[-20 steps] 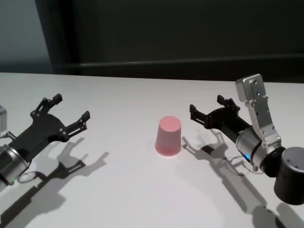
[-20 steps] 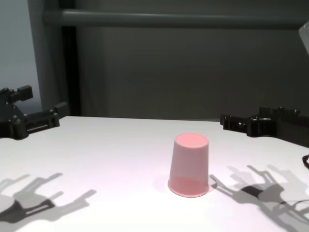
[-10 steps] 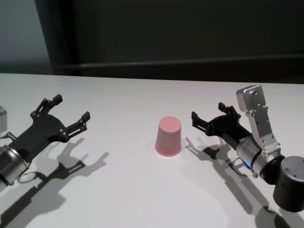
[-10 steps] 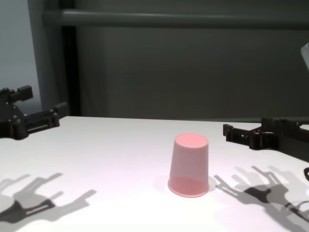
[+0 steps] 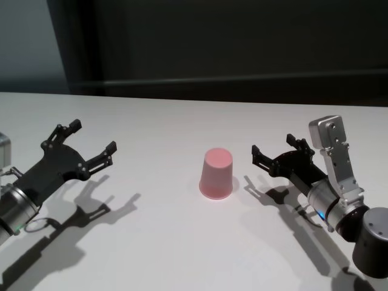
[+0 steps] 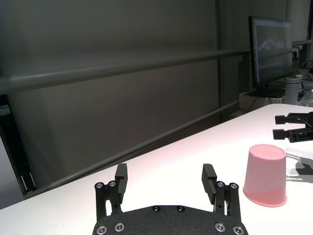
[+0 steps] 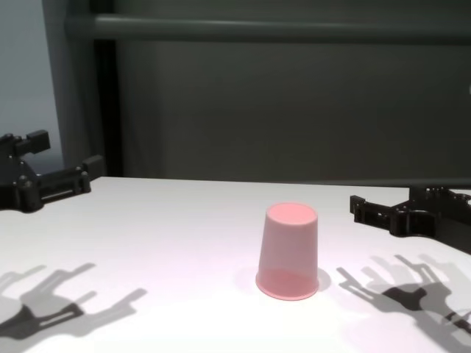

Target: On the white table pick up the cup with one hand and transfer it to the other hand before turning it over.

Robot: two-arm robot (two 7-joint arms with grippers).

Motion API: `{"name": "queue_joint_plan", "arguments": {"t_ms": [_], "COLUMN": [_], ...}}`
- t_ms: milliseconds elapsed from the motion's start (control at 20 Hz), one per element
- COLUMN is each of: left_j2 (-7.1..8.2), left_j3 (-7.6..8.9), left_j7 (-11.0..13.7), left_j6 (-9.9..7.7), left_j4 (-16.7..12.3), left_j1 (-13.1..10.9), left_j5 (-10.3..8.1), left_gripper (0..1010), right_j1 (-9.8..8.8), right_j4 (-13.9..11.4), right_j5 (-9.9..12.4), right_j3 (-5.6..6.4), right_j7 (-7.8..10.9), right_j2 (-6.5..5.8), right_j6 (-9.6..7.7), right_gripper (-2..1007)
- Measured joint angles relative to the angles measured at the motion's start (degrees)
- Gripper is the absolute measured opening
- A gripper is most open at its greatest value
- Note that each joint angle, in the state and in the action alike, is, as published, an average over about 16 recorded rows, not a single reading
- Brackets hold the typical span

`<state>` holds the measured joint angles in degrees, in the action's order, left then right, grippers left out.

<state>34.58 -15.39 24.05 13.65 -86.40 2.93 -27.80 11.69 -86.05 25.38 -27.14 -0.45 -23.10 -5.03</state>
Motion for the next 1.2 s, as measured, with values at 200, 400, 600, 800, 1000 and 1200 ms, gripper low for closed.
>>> {"name": "queue_joint_plan", "arguments": {"t_ms": [200, 400, 600, 800, 1000, 1200], "left_j2": [0.0, 0.0, 0.0, 0.0, 0.0, 0.0], "left_j3": [0.0, 0.0, 0.0, 0.0, 0.0, 0.0], "left_j7": [0.0, 0.0, 0.0, 0.0, 0.0, 0.0], "left_j6": [0.0, 0.0, 0.0, 0.0, 0.0, 0.0], "left_j4": [0.0, 0.0, 0.0, 0.0, 0.0, 0.0], "left_j1": [0.0, 0.0, 0.0, 0.0, 0.0, 0.0], "left_j5": [0.0, 0.0, 0.0, 0.0, 0.0, 0.0], "left_gripper": [1001, 1001, 1001, 1001, 1001, 1001], "right_j1": [-0.93, -1.76, -2.36, -2.64, -2.64, -2.53], "right_j4": [-0.5, -1.1, -1.6, -1.8, -1.9, -1.9], "right_j5": [-0.3, -0.4, -0.4, -0.4, -0.4, -0.4], "right_j3": [0.96, 1.83, 2.47, 2.77, 2.78, 2.69], "right_j7": [-0.25, -0.5, -0.67, -0.74, -0.76, -0.74], "right_j2": [0.06, 0.07, 0.07, 0.08, 0.09, 0.09], "right_j6": [0.23, 0.33, 0.4, 0.44, 0.44, 0.38], "right_gripper": [1002, 1002, 1002, 1002, 1002, 1002]}}
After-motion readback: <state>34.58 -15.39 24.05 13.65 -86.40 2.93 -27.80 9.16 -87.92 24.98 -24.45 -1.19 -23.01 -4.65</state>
